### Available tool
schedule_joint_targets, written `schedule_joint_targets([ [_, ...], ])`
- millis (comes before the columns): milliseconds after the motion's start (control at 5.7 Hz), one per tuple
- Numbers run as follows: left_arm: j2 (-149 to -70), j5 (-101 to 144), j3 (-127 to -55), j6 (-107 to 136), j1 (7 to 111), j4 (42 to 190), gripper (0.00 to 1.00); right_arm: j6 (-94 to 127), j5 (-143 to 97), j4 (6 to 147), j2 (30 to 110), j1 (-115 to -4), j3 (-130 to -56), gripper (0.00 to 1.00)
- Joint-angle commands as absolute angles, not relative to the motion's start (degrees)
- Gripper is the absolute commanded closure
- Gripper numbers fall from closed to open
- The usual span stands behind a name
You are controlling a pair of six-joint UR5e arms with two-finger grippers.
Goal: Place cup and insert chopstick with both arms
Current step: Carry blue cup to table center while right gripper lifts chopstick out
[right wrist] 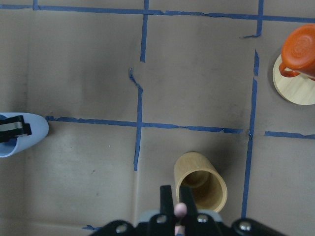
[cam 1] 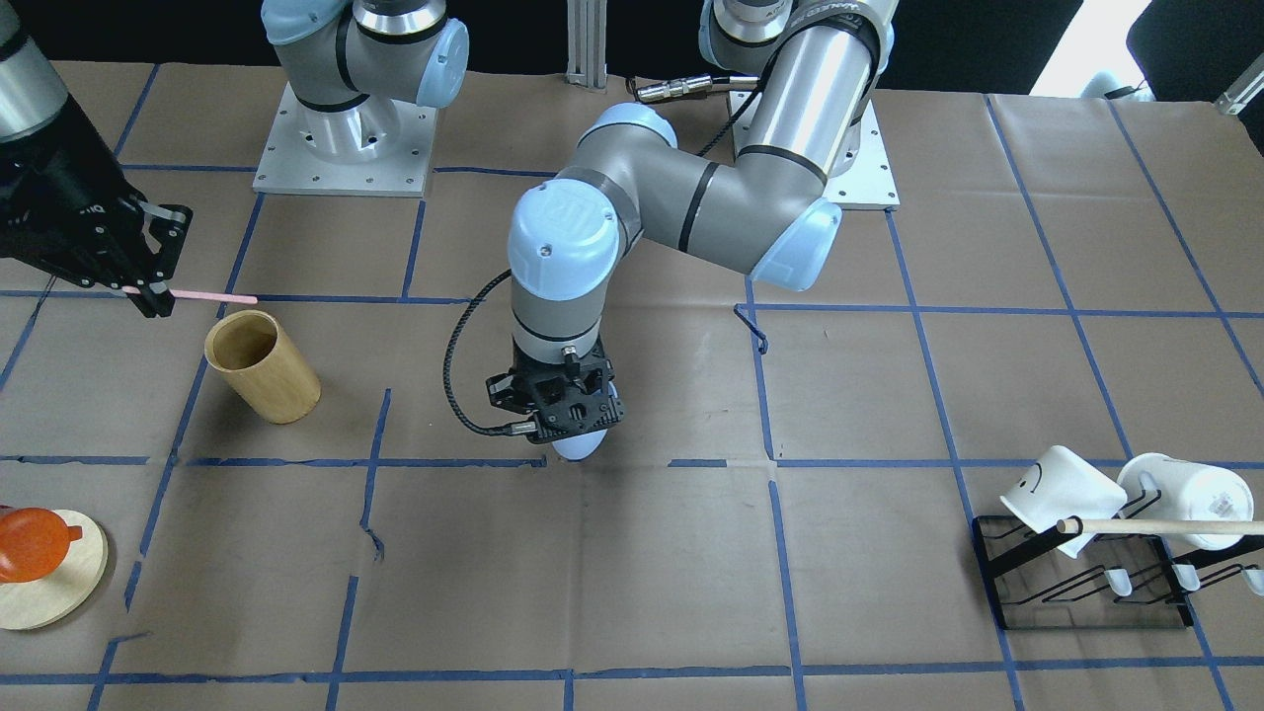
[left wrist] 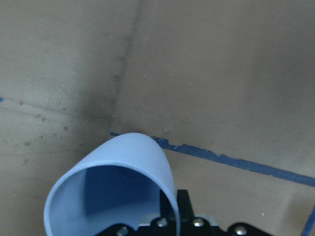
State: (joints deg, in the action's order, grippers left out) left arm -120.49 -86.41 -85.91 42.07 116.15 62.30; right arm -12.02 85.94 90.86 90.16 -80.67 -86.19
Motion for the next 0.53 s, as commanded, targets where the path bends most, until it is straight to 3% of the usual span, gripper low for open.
schedule_joint_targets([
  [0,-120.2,-91.4,-85.8,38.8,116.0,61.9,1.0,-5.0,88.7,87.5,86.7,-86.9,-81.1,0.91],
  [351,-120.4,-91.4,-85.9,38.7,116.0,61.9,0.99,-4.9,88.7,87.6,86.5,-87.0,-81.4,0.91],
])
